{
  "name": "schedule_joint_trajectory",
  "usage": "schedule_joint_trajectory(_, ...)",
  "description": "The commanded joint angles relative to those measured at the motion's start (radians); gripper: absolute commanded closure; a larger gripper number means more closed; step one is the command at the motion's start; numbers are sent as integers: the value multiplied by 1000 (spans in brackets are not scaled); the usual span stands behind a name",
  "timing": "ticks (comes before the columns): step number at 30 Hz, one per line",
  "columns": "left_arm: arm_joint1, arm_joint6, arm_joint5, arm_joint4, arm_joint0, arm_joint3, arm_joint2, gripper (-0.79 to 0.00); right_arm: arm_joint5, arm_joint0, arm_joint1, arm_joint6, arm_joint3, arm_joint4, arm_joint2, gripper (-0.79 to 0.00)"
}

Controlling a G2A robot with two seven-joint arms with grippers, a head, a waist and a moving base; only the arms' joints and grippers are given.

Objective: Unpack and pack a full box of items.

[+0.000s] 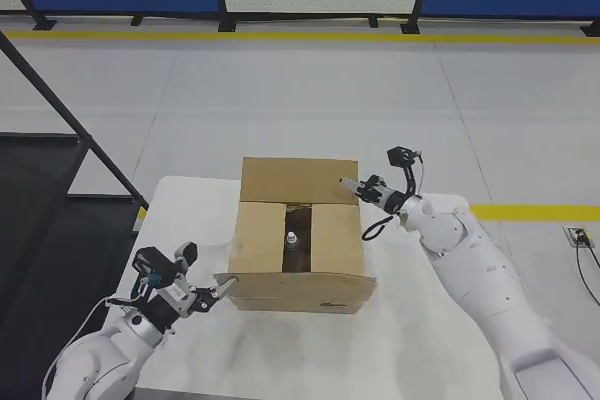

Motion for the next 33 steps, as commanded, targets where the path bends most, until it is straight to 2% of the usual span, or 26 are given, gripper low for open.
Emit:
schedule_joint_trajectory(1,-1,-1,17,9,-18,16,15,-785,-19,16,-12,27,37,31,-4,-785)
schedule_joint_trajectory(5,-2,-3,29,12,-38,37,30,-785,-73,43,-32,92,91,98,-3,-785)
schedule_joint_trajectory(10,-1,-12,16,20,-51,56,40,-785,-189,72,-42,207,146,234,32,-785)
schedule_joint_trajectory(17,0,-19,23,33,-71,74,56,-785,-300,102,-33,371,183,372,84,-785)
schedule_joint_trajectory(21,-2,-19,49,53,-91,88,75,-785,-327,115,-20,479,177,422,108,-785)
schedule_joint_trajectory(25,-4,-32,79,74,-120,110,98,-785,-285,124,-6,631,147,471,124,-785)
schedule_joint_trajectory(29,-8,-28,112,100,-152,132,128,-785,-166,137,2,770,109,481,120,-785)
schedule_joint_trajectory(33,-13,-28,140,117,-187,164,156,-785,-72,134,4,822,60,482,112,-785)
